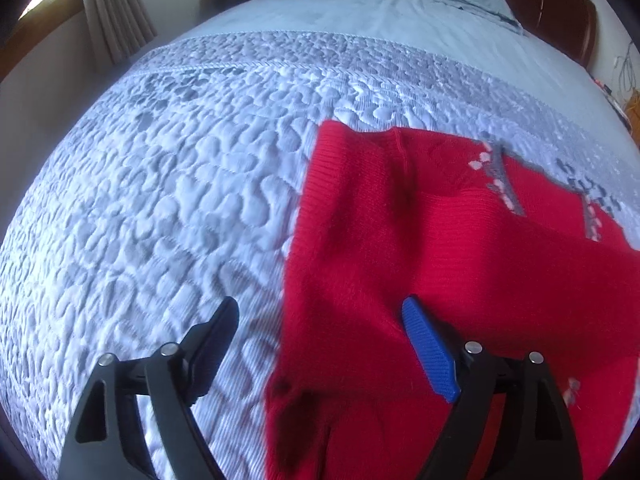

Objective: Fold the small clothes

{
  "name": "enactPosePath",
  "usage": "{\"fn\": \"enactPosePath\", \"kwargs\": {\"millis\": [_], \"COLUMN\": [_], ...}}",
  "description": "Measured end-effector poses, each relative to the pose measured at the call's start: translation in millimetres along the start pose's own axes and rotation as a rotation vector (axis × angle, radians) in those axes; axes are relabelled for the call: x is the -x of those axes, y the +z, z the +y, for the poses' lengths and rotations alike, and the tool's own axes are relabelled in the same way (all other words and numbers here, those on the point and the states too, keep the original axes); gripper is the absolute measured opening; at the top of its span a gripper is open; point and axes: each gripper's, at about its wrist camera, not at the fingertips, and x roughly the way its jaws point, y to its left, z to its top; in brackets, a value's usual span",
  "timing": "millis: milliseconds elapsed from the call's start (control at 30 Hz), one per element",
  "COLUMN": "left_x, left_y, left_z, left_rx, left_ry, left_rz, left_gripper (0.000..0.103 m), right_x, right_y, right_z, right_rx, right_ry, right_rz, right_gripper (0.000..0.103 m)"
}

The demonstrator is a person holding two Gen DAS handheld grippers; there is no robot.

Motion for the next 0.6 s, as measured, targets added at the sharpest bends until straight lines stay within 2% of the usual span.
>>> {"fn": "enactPosePath", "kwargs": {"millis": [100, 233, 367, 500, 600], "left_x": [31.2, 62.5, 91.6, 121.8, 130.5], "left_y": [-26.7, -94.4, -162.1, -214.3, -238.4], "left_z": [8.8, 33.7, 65.2, 81.8, 83.6], "left_rx": [-0.074, -0.170, -0.163, -0.157, -0.167], "left_ry": [-0.012, -0.029, -0.068, -0.110, -0.134], "left_rz": [-0.001, 0.091, 0.167, 0.167, 0.178], "left_gripper": [0.084, 0.084, 0.084, 0.084, 0.084], "right_x": [28.7, 56.3, 74.4, 82.8, 81.0], "right_y": [-34.7, -110.1, -189.3, -264.4, -294.5], "right_z": [0.1, 7.9, 10.6, 17.0, 22.4], "right_rx": [0.024, 0.074, 0.069, 0.060, 0.037], "right_ry": [0.021, 0.038, 0.106, 0.126, 0.162], "right_rz": [-0.032, -0.003, 0.046, 0.081, 0.099], "right_gripper": [0.027, 0.031, 0.036, 0.040, 0.040]}}
